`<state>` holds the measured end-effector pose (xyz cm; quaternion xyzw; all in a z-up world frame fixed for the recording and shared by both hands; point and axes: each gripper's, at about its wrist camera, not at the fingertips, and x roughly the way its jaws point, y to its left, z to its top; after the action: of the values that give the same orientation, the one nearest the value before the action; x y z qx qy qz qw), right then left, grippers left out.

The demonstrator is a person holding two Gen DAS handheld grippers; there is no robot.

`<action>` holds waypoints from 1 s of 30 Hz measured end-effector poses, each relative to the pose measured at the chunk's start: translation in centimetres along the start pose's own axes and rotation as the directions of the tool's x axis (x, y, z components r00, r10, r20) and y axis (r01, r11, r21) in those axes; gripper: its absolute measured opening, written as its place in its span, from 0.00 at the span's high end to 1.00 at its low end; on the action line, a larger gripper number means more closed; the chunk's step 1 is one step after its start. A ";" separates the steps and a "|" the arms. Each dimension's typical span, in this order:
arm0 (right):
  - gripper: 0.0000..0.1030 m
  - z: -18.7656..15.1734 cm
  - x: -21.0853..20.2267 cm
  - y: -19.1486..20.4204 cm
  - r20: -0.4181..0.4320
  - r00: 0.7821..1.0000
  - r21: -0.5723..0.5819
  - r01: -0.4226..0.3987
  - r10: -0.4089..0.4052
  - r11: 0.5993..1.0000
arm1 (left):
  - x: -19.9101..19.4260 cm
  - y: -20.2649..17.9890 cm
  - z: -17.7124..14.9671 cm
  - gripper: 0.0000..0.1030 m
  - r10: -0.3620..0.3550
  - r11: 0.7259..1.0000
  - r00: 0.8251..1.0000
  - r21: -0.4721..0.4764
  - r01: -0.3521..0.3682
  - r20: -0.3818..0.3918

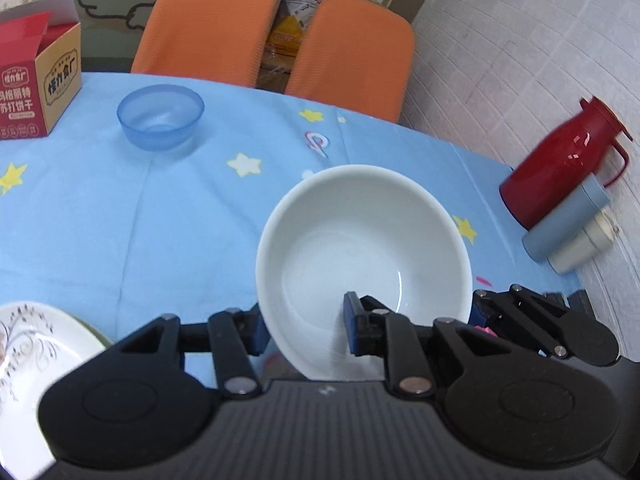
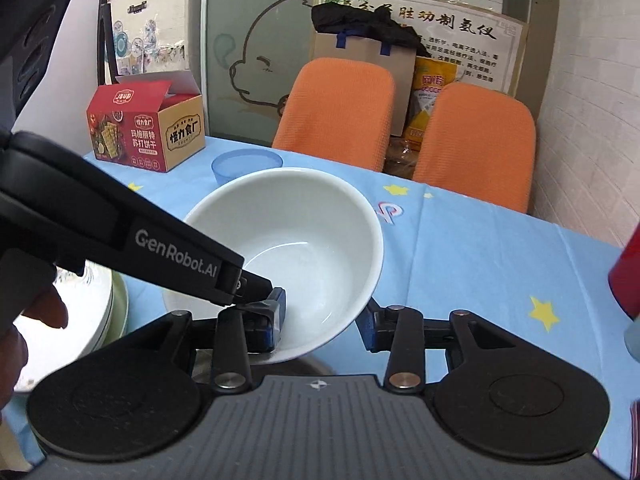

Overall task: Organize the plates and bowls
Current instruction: 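Close both grippers on the white bowl rim and lift it, then lower the white bowl into the steel bowl and open both grippers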

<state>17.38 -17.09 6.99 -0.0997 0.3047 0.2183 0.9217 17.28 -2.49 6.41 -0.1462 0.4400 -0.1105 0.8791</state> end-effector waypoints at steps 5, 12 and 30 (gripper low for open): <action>0.34 -4.0 -2.5 1.0 -0.023 0.999 0.085 0.037 -0.035 0.996 | -0.8 -0.6 -4.3 0.82 -0.025 0.999 0.999 0.027 0.027 -0.044; 0.33 -5.5 -3.2 2.3 -0.020 0.998 0.118 0.065 -0.063 0.991 | -0.8 -0.2 -6.8 0.81 -0.018 0.999 0.996 0.041 0.022 -0.086; 0.00 -6.9 -4.8 0.3 0.080 0.989 0.243 0.105 -0.128 0.964 | -2.0 0.2 -5.7 0.22 -0.025 0.996 1.000 0.088 0.026 -0.015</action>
<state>10.18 -20.65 4.42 0.0042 0.2784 0.1299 0.9516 11.52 -2.61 4.57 -0.1123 0.4387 -0.1421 0.8802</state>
